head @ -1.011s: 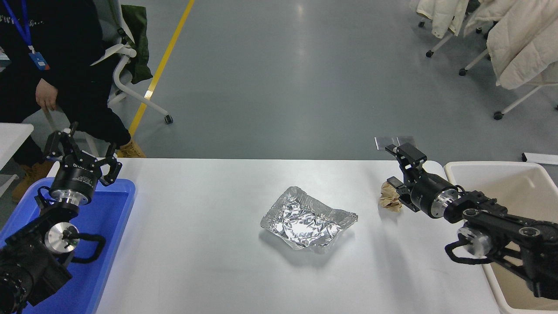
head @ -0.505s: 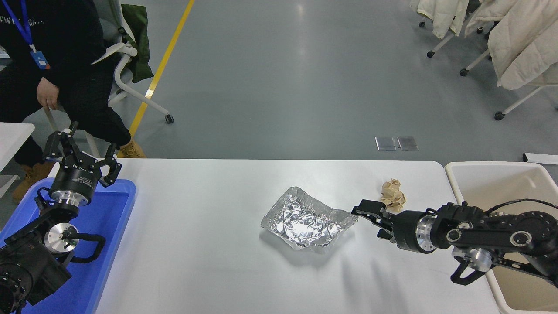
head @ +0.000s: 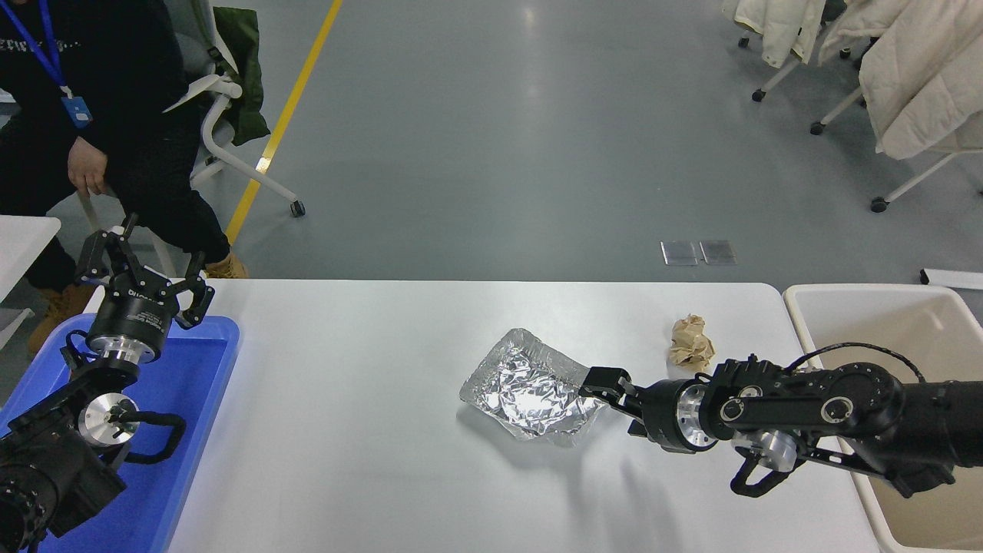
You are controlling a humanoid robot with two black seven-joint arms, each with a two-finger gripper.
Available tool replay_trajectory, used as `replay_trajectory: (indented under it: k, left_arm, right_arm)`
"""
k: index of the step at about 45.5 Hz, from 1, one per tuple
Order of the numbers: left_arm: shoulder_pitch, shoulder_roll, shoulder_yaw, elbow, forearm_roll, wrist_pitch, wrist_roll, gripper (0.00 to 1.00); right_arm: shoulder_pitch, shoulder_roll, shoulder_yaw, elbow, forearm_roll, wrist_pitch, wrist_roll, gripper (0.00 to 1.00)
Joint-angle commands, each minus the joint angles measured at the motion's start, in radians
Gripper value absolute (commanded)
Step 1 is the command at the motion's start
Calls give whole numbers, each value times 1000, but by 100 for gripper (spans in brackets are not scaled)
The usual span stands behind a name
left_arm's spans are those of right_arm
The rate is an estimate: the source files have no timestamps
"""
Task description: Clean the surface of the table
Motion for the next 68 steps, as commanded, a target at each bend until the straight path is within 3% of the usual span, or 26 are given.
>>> replay_trajectory:
  k: [1, 27, 34, 39, 42, 48, 68]
  left_arm:
    - [1, 0, 0, 0, -1, 0, 0, 100]
    - [1, 0, 0, 0, 1, 0, 0, 100]
    - [1, 0, 0, 0, -1, 0, 0, 100]
    - [1, 0, 0, 0, -1, 0, 0, 100]
    - [1, 0, 0, 0, -1, 0, 0, 100]
    - [1, 0, 0, -1, -1, 0, 0, 100]
    - [-1, 0, 0, -1, -1, 0, 0, 100]
  right_arm:
    - [-25, 54, -7, -78, -1, 3, -9, 99]
    - [-69, 186, -7, -268, -3, 33, -32, 96]
    - [-68, 194, -5, -268, -23, 33, -34, 82]
    - [-78, 209, -7, -269, -55, 28, -34, 63]
    - [-85, 212, -7, -269, -58, 28, -34, 45]
    - [-83, 214, -5, -269, -50, 31, -38, 0]
    - [-71, 212, 10, -251, -38, 39, -66, 0]
